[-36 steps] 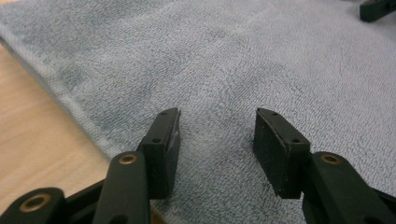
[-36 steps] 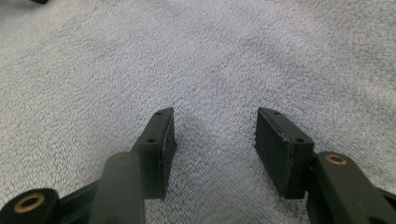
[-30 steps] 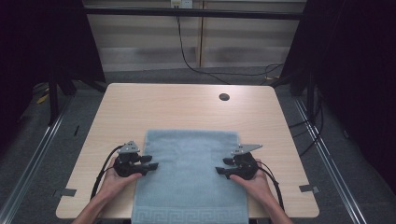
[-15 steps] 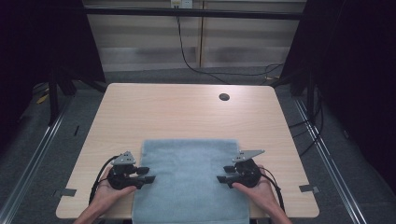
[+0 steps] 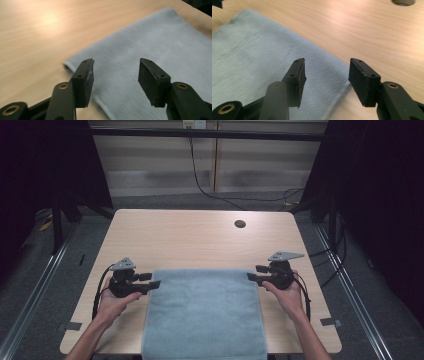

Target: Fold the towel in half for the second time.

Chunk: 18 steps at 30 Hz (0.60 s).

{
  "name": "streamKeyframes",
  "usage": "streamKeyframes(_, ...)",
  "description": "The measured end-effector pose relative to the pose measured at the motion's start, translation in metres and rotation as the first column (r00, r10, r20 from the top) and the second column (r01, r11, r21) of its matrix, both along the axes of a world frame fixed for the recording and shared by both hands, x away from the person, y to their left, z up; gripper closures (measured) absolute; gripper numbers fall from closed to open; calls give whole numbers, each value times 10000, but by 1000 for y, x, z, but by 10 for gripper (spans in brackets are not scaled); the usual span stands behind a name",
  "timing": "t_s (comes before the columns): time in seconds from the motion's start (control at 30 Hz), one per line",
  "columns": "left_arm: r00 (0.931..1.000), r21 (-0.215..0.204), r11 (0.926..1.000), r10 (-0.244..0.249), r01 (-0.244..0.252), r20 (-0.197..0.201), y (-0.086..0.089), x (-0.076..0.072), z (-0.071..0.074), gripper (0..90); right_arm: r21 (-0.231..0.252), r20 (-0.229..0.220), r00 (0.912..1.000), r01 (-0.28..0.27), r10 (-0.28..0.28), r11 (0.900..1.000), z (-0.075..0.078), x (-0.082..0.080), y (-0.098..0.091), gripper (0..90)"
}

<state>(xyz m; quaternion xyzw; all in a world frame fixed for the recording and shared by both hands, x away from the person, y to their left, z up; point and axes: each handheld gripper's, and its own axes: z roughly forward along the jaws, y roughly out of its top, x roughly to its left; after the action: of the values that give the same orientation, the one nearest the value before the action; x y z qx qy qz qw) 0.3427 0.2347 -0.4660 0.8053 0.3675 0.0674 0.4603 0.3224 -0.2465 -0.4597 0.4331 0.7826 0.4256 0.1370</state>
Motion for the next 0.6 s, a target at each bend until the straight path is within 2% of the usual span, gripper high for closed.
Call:
streamKeyframes(0.03, 10000, 0, 10000, 0, 0, 0, 0, 0, 0, 459, -80, 40, 9999, 103, -103, 9999, 0, 3, -1, 475)
streamKeyframes(0.07, 9998, -223, 9997, 86, -90, -188, 2, 8, -2, 459, -110, 24, 9999, 152, -152, 9998, -1, 6, -2, 475)
streamKeyframes(0.13, 9997, 172, 9996, 214, -212, -109, 1, 15, -3, 453, -147, 70, 9997, 230, -229, 9996, -2, 10, -2, 477)
streamKeyframes(0.23, 9994, -36, 9994, 337, -337, -41, 1, 21, -6, 445, -256, 14, 9997, 244, -244, 9994, -7, 16, -3, 476)
streamKeyframes(0.27, 9993, 424, 9984, 378, -376, -45, -2, 28, -10, 428, -374, -100, 9995, 298, -302, 9989, -10, 19, -4, 472)
streamKeyframes(0.3, 9993, 601, 9975, 382, -379, -48, -4, 33, -14, 416, -404, -138, 9994, 319, -325, 9987, -12, 21, -4, 470)
streamKeyframes(0.37, 9991, 649, 9971, 412, -405, -100, -5, 36, -16, 409, -496, -277, 9991, 315, -329, 9983, -17, 24, -4, 465)
streamKeyframes(0.4, 9982, 571, 9966, 600, -594, -85, -6, 41, -23, 383, -846, -485, 9979, 376, -418, 9957, -24, 29, -4, 452)
streamKeyframes(0.47, 9974, 842, 9940, 711, -696, -149, -8, 47, -31, 361, -809, -567, 9977, 334, -381, 9962, -29, 33, -3, 437)
streamKeyframes(0.5, 9974, 842, 9940, 711, -696, -149, -8, 47, -31, 346, -815, -617, 9974, 327, -378, 9961, -32, 35, -3, 424)
streamKeyframes(0.57, 9962, 972, 9929, 734, -686, -470, -9, 52, -41, 332, -868, -675, 9971, 291, -350, 9958, -37, 39, -1, 406)
streamKeyframes(0.6, 9970, 954, 9933, 694, -658, -350, -9, 52, -42, 328, -928, -707, 9968, 300, -367, 9952, -39, 41, 1, 395)
